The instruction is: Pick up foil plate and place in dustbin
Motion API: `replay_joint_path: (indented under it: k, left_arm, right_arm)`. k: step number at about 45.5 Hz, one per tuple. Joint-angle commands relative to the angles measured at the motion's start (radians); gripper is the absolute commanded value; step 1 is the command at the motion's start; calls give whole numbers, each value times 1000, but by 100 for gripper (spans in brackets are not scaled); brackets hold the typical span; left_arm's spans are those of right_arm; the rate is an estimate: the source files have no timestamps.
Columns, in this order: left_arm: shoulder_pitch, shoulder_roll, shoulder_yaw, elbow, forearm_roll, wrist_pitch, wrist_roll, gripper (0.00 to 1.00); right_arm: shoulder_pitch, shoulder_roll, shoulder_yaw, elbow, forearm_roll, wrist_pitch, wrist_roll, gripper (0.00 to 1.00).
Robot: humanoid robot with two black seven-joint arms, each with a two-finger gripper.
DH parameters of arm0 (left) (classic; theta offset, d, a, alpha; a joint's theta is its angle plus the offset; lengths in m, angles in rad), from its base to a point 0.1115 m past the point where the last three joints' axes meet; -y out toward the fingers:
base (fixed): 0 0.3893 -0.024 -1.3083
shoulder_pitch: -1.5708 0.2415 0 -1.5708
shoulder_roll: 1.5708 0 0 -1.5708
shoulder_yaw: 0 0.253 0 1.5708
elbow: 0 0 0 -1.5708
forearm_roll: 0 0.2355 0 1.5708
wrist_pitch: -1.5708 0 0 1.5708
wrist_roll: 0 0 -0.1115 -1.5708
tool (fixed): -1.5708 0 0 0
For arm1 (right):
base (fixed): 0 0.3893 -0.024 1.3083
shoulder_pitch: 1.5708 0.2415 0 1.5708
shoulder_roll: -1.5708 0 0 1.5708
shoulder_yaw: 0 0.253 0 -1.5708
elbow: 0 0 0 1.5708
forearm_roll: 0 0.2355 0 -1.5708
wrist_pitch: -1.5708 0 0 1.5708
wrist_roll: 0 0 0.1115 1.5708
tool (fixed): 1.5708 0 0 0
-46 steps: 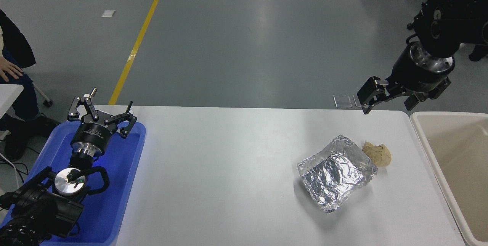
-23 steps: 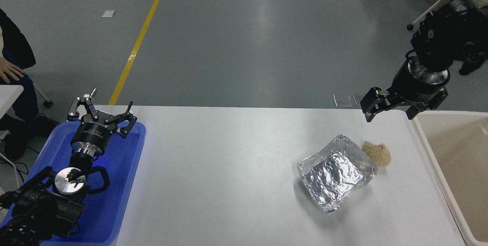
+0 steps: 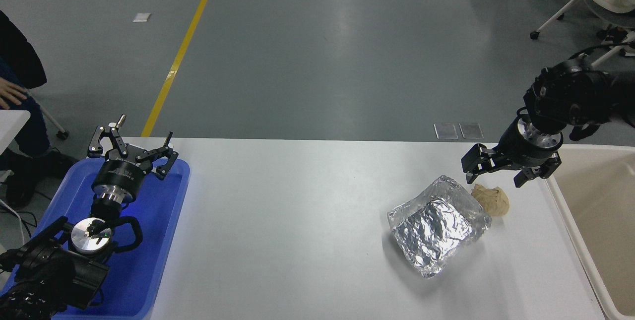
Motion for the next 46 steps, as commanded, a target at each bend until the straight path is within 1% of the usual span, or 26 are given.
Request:
replay_joint_path:
  k: [1, 5, 8, 21, 32, 40, 46]
  left_arm:
    - [0, 0, 0, 0, 0, 0, 0, 100]
    - [0, 0, 0, 0, 0, 1, 0, 100]
    - [0, 0, 0, 0, 0, 1, 0, 100]
    - [0, 0, 0, 0, 0, 1, 0, 100]
    - [0, 0, 0, 0, 0, 0, 0, 100]
    - [0, 0, 0, 0, 0, 1, 0, 100]
    - [0, 0, 0, 0, 0, 1, 0, 100]
  right_arm:
    - [-115, -19, 37, -58, 119, 0, -1, 100]
    - [-124, -42, 34, -58, 168, 0, -1, 94]
    - [-125, -50, 31, -55, 183, 0, -1, 87]
    - [-237, -23, 37, -52, 231, 0, -1, 87]
    - [-265, -27, 48, -50, 248, -1, -1, 87]
    - [-326, -30, 131, -47, 246, -170, -1, 87]
    - [-363, -29, 148, -47, 248, -248, -3, 86]
